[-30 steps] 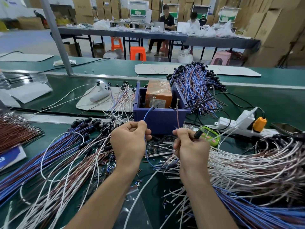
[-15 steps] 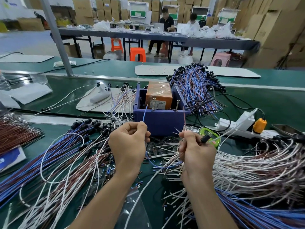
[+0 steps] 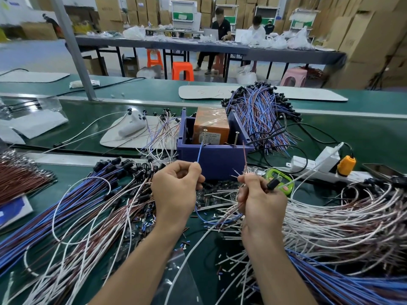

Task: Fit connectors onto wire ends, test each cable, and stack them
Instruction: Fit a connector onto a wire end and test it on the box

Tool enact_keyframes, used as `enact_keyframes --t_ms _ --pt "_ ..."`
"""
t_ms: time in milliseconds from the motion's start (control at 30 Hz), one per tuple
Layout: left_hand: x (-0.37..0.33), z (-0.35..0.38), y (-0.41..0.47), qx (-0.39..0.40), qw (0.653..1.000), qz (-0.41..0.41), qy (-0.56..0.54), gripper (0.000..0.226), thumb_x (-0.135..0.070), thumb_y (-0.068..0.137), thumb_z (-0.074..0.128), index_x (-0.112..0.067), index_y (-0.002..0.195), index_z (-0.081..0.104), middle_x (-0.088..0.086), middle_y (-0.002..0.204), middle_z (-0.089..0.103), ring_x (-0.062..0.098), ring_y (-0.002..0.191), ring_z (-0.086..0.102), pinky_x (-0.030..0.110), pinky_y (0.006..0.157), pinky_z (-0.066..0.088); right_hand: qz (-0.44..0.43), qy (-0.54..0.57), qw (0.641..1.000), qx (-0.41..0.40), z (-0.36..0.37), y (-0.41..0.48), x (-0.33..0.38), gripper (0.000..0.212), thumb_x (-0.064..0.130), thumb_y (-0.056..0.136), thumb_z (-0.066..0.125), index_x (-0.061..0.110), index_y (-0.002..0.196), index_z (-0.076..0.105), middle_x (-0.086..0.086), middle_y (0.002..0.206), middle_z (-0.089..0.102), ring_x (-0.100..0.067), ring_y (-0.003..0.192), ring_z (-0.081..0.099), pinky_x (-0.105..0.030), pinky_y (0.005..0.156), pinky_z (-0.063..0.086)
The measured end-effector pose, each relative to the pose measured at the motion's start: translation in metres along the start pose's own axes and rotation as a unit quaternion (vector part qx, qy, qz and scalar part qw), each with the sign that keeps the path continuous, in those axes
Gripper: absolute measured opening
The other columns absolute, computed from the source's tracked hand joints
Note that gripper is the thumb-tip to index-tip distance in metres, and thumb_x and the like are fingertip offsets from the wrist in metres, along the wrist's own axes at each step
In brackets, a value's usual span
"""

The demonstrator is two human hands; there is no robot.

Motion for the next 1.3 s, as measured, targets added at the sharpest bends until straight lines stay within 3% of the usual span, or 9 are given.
enact_keyframes --t_ms 467,700,967,1300 --pt "0.002 0.001 -0.001 0.008 1.0 0.012 0.005 0.023 -0.019 0.091 0.072 -0.031 0.073 0.075 -0.002 0.061 0.073 0.011 0.047 0.064 0.017 0.048 0.048 0.003 -0.004 1.0 -0.011 -0.003 0.001 -0.002 0.028 0.01 0.096 0.062 0.009 0.07 0.072 -0.002 0.048 0.054 -0.012 0.043 0.045 -0.021 0.041 0.033" --pt "0.001 0.001 -0.001 0.009 1.0 0.017 0.009 0.023 -0.018 0.091 0.072 -0.032 0.073 0.075 -0.002 0.062 0.073 0.012 0.049 0.066 0.019 0.049 0.051 -0.001 -0.046 0.999 0.01 0.005 0.002 -0.002 0.032 0.014 0.096 0.064 0.016 0.067 0.076 -0.002 0.048 0.056 -0.013 0.046 0.047 -0.033 0.054 0.036" --pt "0.001 0.001 -0.001 0.012 1.0 0.019 0.007 0.022 -0.019 0.091 0.072 -0.033 0.074 0.075 -0.003 0.062 0.073 0.011 0.05 0.066 0.017 0.05 0.051 0.01 -0.016 1.0 -0.012 -0.002 0.002 -0.003 0.031 0.015 0.097 0.064 0.015 0.068 0.075 -0.001 0.048 0.054 -0.013 0.043 0.042 -0.027 0.043 0.031" --pt "0.003 0.002 -0.001 0.01 1.0 0.008 0.012 0.024 -0.016 0.091 0.072 -0.021 0.067 0.074 -0.001 0.061 0.073 0.013 0.05 0.066 0.02 0.051 0.052 0.013 -0.03 0.999 0.018 0.006 0.001 -0.003 0.03 0.014 0.096 0.065 0.015 0.068 0.076 -0.001 0.047 0.051 -0.011 0.044 0.042 -0.028 0.046 0.031"
Point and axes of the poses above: each hand's wrist, its own y-axis towards the middle knuckle, its own z-axis out of the palm, x = y × z, the point moved 5 cm from there along y, towards the middle knuckle
